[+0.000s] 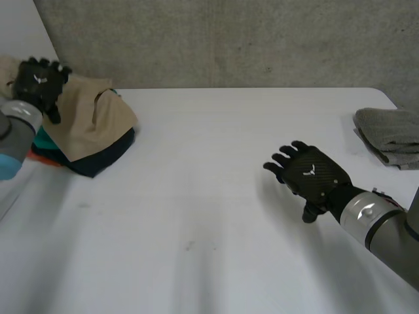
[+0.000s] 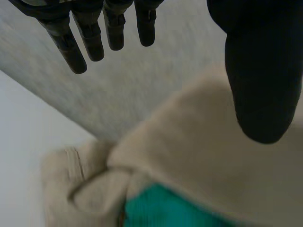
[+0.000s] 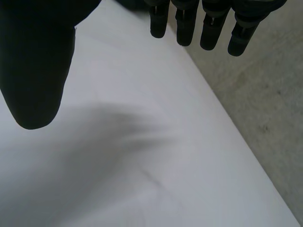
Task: Fold the laundry.
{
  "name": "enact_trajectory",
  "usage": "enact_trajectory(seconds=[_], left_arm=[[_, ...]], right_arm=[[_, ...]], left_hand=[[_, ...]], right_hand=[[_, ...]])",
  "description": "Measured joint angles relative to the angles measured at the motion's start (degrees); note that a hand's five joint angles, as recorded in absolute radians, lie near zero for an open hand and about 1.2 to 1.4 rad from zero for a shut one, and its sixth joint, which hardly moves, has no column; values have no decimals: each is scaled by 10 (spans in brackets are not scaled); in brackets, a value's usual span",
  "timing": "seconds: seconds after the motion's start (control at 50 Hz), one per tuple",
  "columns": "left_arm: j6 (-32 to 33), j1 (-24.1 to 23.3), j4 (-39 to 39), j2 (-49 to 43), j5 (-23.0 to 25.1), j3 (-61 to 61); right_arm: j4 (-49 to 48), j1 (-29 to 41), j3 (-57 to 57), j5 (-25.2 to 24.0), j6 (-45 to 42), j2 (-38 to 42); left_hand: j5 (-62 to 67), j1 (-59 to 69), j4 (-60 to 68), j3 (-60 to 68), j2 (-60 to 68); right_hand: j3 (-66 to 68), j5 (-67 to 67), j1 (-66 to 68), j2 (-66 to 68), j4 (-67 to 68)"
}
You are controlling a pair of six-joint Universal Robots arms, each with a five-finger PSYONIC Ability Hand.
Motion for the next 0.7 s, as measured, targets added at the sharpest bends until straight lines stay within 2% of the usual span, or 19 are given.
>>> enact_trajectory(seconds=[0.04, 0.08, 0.12, 0.16, 0.2, 0.22, 0.32, 0.42, 0.54, 0.56, 0.58, 0.6, 0.62, 0.7], left_arm=[[30, 6, -1, -47, 9, 34], [49, 9, -2, -85, 19, 63], [57, 9, -3, -106, 26, 79], [61, 5, -3, -121, 32, 90], [60, -1, -1, -126, 35, 93], [56, -6, -1, -123, 36, 91], [20, -37, 2, -80, 37, 58], [-61, -91, 8, 13, 58, -24], [-152, -200, 23, 139, 138, -155], [-152, -200, 23, 139, 138, -155], [-164, -231, 26, 160, 159, -184], [-166, -237, 27, 163, 163, -189], [-170, -263, 27, 172, 175, -207], [-171, -331, 20, 172, 193, -236]], right_arm=[[-9, -2, 13, 11, -10, 1], [-17, -3, 24, 16, -14, 0], [-25, -5, 36, 19, -15, -1], [-30, -7, 45, 20, -14, -5], [-33, -9, 51, 19, -13, -11], [-34, -10, 53, 19, -12, -13], [-35, -30, 56, 19, -9, -37], [-39, -58, 50, 25, 0, -68], [-53, -97, 29, 50, 55, -113], [-53, -97, 29, 50, 55, -113], [-55, -106, 24, 56, 71, -119], [-56, -108, 23, 57, 74, -121], [-57, -115, 20, 61, 85, -124], [-59, -135, 17, 65, 100, -124]], left_hand=[[0, 2, 0, 0, 1], [48, 64, 56, 50, 53], [138, 173, 150, 154, 158], [340, 370, 358, 348, 356], [491, 468, 519, 514, 521], [517, 480, 549, 537, 547], [526, 486, 568, 553, 561], [542, 500, 568, 557, 564], [544, 520, 569, 560, 567], [544, 520, 569, 560, 567], [544, 520, 569, 560, 567], [544, 520, 569, 560, 567], [544, 531, 570, 562, 567], [536, 527, 558, 550, 552]], right_hand=[[0, 0, 0, 0, 0], [0, 0, 0, 0, 0], [0, 0, 0, 0, 0], [0, 0, 0, 0, 0], [0, 0, 0, 0, 0], [0, 0, 0, 0, 0], [0, 0, 0, 0, 0], [0, 0, 0, 0, 0], [0, 0, 0, 0, 0], [0, 0, 0, 0, 0], [0, 0, 0, 0, 0], [0, 0, 0, 0, 0], [0, 0, 0, 0, 0], [0, 0, 0, 0, 0]])
